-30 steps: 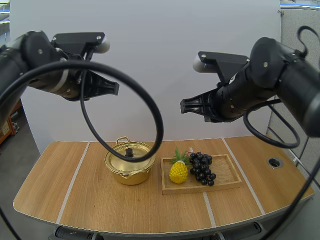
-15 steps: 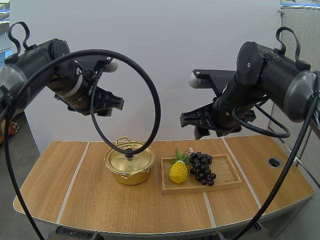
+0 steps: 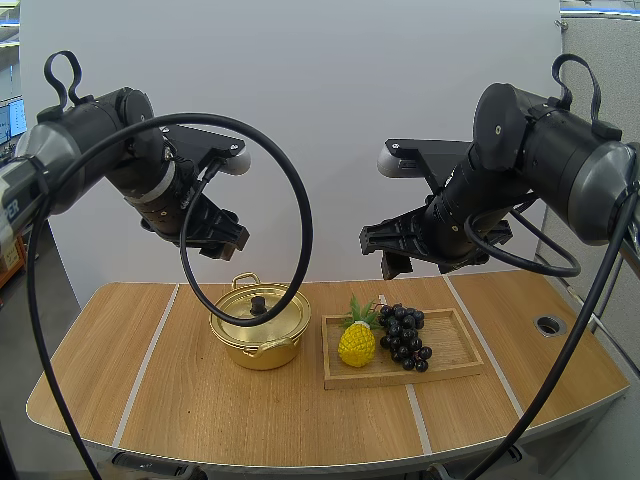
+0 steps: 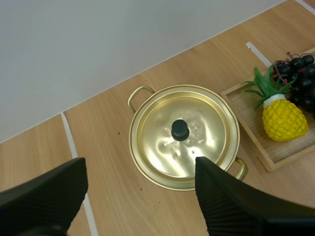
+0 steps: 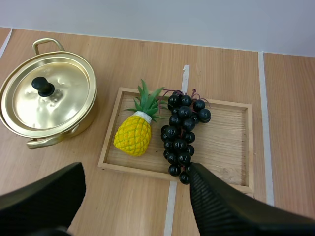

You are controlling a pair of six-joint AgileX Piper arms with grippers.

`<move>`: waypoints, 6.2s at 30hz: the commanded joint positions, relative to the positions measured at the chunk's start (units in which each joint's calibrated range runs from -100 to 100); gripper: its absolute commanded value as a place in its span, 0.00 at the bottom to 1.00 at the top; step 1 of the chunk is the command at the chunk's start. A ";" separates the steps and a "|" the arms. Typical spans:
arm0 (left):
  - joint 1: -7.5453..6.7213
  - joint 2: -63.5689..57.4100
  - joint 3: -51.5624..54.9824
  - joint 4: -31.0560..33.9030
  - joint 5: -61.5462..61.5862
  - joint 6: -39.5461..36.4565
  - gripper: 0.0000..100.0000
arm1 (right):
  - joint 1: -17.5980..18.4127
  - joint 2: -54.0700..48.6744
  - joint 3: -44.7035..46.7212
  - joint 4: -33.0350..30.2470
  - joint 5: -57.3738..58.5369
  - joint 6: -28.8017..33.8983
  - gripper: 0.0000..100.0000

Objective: Open the pot, put the grape inside, and close it

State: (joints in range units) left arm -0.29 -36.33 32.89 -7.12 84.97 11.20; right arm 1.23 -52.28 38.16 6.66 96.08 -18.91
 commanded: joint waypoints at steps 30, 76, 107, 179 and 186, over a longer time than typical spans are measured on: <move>-4.20 35.53 -15.17 -3.08 7.38 9.43 1.00 | 0.10 -0.46 -0.43 0.34 -0.48 -0.07 1.00; -4.20 45.24 -15.37 -3.71 0.83 9.43 1.00 | 0.10 -0.46 -0.43 0.34 -1.70 -0.07 1.00; -4.20 28.75 -38.20 -4.34 15.03 6.12 0.00 | 0.10 -0.46 -0.43 0.34 -1.70 -0.07 1.00; -4.20 15.46 -89.96 4.79 1.47 1.65 0.00 | -3.72 42.73 -0.43 -0.03 -27.38 -0.84 1.00; -4.20 15.46 -89.96 4.79 1.47 1.65 0.00 | -3.72 47.67 -0.43 0.23 -30.38 -1.22 1.00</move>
State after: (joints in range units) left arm -4.30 -20.60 -56.84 -3.01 88.64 13.04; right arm -2.24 -5.62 38.16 6.65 67.28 -19.47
